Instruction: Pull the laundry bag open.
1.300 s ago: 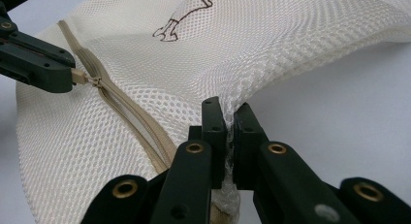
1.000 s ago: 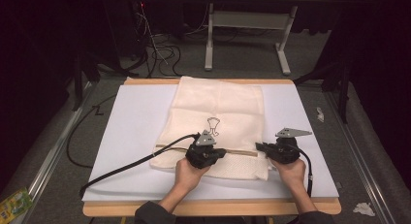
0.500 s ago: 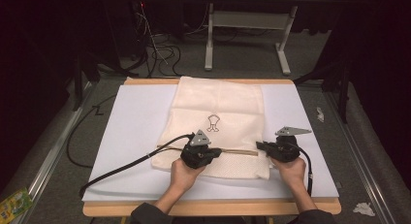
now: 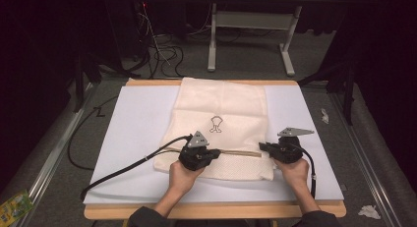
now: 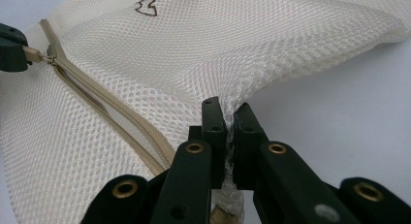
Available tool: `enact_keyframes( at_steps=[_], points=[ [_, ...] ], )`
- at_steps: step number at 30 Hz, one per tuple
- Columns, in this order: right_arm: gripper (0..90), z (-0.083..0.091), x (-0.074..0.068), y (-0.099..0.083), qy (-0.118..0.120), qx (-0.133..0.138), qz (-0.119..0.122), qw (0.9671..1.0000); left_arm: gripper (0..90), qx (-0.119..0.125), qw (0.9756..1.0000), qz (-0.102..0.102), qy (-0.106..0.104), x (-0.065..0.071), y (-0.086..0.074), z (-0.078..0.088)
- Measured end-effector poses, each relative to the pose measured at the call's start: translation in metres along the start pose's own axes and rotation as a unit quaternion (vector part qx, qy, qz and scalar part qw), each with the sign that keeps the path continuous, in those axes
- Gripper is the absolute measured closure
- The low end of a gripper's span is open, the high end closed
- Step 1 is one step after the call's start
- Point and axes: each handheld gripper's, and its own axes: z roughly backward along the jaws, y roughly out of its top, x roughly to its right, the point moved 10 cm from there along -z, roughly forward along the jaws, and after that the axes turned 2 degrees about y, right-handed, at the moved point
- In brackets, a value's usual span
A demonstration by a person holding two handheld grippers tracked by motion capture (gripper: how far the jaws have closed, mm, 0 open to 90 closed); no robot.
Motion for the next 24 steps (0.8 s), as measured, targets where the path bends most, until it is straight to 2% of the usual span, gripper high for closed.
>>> enact_keyframes(
  at_steps=[24],
  points=[
    [87.8,-0.003,-0.001,-0.001,-0.002,-0.005,0.003,1.0000,87.2,0.010,0.9999,0.009,0.008,-0.008,-0.005,0.014]
  ],
)
